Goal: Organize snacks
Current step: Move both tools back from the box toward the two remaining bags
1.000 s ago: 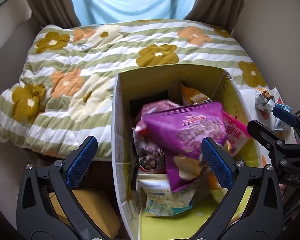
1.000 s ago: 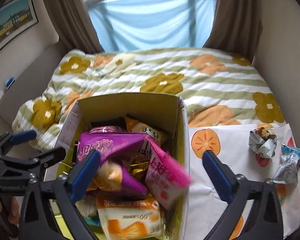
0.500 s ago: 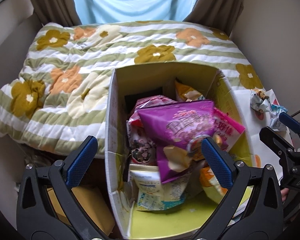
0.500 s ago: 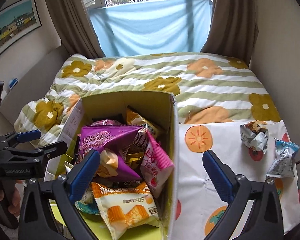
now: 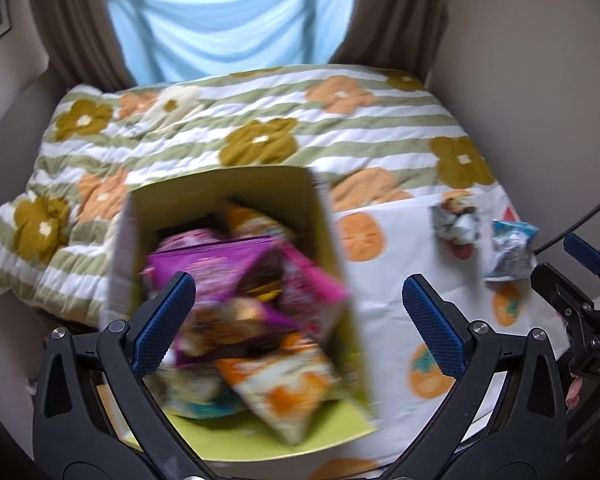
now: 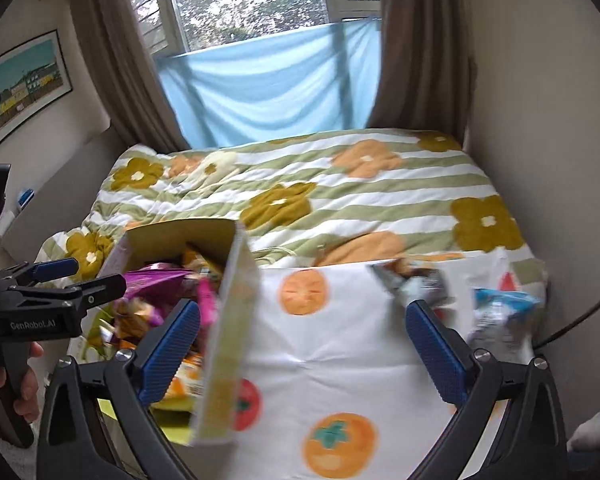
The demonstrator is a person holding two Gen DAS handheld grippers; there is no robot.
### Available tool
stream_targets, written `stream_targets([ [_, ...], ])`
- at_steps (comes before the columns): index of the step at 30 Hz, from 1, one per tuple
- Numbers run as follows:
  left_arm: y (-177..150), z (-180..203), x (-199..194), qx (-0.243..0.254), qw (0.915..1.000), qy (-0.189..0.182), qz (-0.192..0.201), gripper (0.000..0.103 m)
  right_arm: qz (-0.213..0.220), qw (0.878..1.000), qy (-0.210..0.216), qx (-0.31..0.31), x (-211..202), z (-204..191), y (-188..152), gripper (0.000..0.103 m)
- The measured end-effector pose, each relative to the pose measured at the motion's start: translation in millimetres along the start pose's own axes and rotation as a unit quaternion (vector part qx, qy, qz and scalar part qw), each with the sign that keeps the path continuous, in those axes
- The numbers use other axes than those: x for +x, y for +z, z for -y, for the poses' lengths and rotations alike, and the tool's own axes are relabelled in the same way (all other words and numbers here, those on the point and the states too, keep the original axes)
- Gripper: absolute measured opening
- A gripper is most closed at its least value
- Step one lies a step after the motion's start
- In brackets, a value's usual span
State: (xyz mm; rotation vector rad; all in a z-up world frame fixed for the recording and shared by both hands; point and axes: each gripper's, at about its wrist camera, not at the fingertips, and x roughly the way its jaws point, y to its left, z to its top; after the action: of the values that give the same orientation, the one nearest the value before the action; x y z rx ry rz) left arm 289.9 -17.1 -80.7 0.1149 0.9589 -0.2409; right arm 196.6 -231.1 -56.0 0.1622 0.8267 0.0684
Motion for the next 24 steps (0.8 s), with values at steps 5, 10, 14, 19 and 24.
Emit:
stream_targets([
  [5,10.7,79.9,15.3,0.017,0.9994,-0.03,-0.005,0.103,-0.008,1.0,-0.016,0.011,-20.6,69.3,-7.9,0.102],
  [10,14.9,141.5,42.7,0.031,0.9978,-0.051,-0.028,0.103,-0.018,0.999,-0.044,0.021,-30.5,131.1,-18.3,0.102],
  [14,23.2,174.4,69.5,0.044,0.9959,-0.058,-0.054,0.103,-0.041,0.997,-0.052,0.042,-22.8,170.5,-28.1,0.102],
  [19,46.0,203.1,108.1,0.098,0.991,-0.055,-0.073,0.103,-0.066,0.994,-0.045,0.077,-5.0,199.6,-39.9,0.102],
  [24,60.6,227.4,162.2,0.163,0.9753,-0.073,-0.13,0.103,-0.086,0.99,-0.048,0.105,21.2,212.8,-47.2,0.102],
])
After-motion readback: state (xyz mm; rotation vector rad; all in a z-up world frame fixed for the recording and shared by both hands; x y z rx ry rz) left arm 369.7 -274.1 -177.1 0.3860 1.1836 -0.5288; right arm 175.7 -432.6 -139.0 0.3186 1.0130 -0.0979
